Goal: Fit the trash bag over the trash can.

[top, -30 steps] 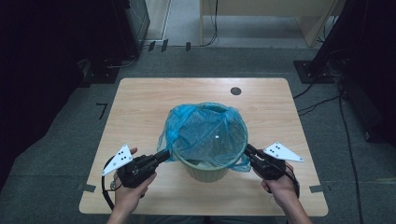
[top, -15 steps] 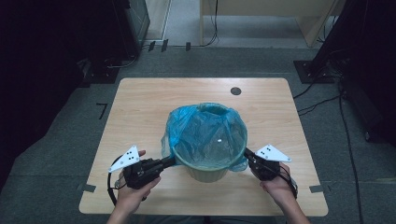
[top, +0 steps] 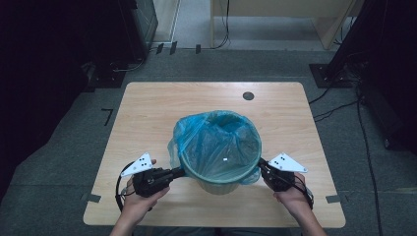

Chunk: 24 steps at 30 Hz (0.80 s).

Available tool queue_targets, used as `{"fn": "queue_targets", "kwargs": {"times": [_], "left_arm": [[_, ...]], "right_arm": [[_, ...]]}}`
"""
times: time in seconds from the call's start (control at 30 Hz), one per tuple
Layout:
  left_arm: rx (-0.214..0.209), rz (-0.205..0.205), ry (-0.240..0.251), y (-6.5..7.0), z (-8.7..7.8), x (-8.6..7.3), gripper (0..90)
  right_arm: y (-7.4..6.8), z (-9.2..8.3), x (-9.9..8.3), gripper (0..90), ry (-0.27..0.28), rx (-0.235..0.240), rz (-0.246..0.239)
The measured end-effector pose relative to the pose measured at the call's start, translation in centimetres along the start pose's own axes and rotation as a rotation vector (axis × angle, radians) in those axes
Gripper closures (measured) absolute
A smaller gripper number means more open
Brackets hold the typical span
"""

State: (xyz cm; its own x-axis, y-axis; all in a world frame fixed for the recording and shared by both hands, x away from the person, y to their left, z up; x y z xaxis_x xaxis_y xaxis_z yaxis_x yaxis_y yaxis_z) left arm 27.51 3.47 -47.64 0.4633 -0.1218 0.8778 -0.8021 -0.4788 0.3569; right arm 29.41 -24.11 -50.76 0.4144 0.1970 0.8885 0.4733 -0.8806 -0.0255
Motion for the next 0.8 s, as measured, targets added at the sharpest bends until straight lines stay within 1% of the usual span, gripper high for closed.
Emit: {"fn": "queue_targets", "kwargs": {"times": [0.13, 0.23, 0.33, 0.4, 0.43, 0.47, 0.5, 0.53, 0.57, 0.6, 0.63, 0.67, 0.73, 0.8], "left_arm": [[0.027, -0.04, 0.009, -1.0, 0.5, -0.4, 89.7], [0.04, -0.033, 0.005, -1.3, 0.5, -0.5, 89.3], [0.051, -0.012, -0.001, -1.5, 0.5, -0.7, 88.8], [0.05, -0.017, -0.005, -1.6, 0.5, -0.7, 88.7], [0.042, -0.035, -0.008, -1.5, 0.5, -0.7, 88.6], [0.016, -0.061, -0.007, -1.2, 0.3, -0.5, 88.4], [-0.035, -0.082, 0.014, -0.4, 0.1, -0.1, 88.4], [-0.045, -0.076, 0.023, -0.1, 0.1, 0.2, 88.0], [-0.034, -0.053, 0.017, 0.1, 0.1, 0.4, 87.4], [0.01, -0.017, -0.006, 0.1, 0.2, 0.3, 87.3], [0.025, -0.008, -0.013, -0.1, 0.3, 0.1, 87.6], [0.026, -0.008, -0.015, -0.2, 0.4, 0.0, 87.8], [0.007, -0.037, 0.002, -0.5, 0.4, -0.2, 88.4], [0.018, -0.04, 0.003, -1.0, 0.3, -0.3, 88.7]], "right_arm": [[-0.2, 0.1, -0.1, 90.0, -0.004, -0.001, -0.01], [-0.3, 0.3, -0.3, 90.0, -0.015, -0.003, -0.025], [-0.4, 0.6, -0.7, 90.0, -0.023, -0.011, -0.05], [-0.5, 0.8, -0.8, 90.0, -0.031, -0.009, -0.052], [-0.5, 0.9, -0.9, 90.0, -0.033, -0.006, -0.053], [-0.5, 1.0, -1.0, 90.0, -0.036, -0.003, -0.052], [-0.5, 1.1, -1.0, 90.0, -0.039, -0.004, -0.052], [-0.5, 1.3, -1.3, 90.0, -0.06, -0.011, -0.06], [-0.5, 1.4, -1.6, 90.0, -0.069, -0.009, -0.06], [-0.4, 1.6, -1.8, 90.0, -0.075, -0.005, -0.057], [-0.4, 1.8, -2.2, 90.0, -0.089, 0.008, -0.04], [-0.4, 1.9, -2.3, 90.0, -0.091, 0.012, -0.036], [-0.5, 2.0, -2.2, 90.0, -0.094, 0.011, -0.038], [-0.5, 1.9, -2.2, 90.0, -0.091, 0.003, -0.046]]}}
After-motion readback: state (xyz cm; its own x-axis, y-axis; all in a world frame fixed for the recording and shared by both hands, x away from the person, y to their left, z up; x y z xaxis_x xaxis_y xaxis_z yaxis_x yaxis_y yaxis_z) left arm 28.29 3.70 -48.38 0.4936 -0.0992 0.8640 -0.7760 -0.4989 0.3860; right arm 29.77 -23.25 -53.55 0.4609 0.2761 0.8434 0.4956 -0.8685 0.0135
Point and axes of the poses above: each handheld gripper's, and its own axes: z roughly forward along the jaws, x roughly out of its top, y roughly to its right, the point moved 9 cm from there along z, roughly forward along the jaws
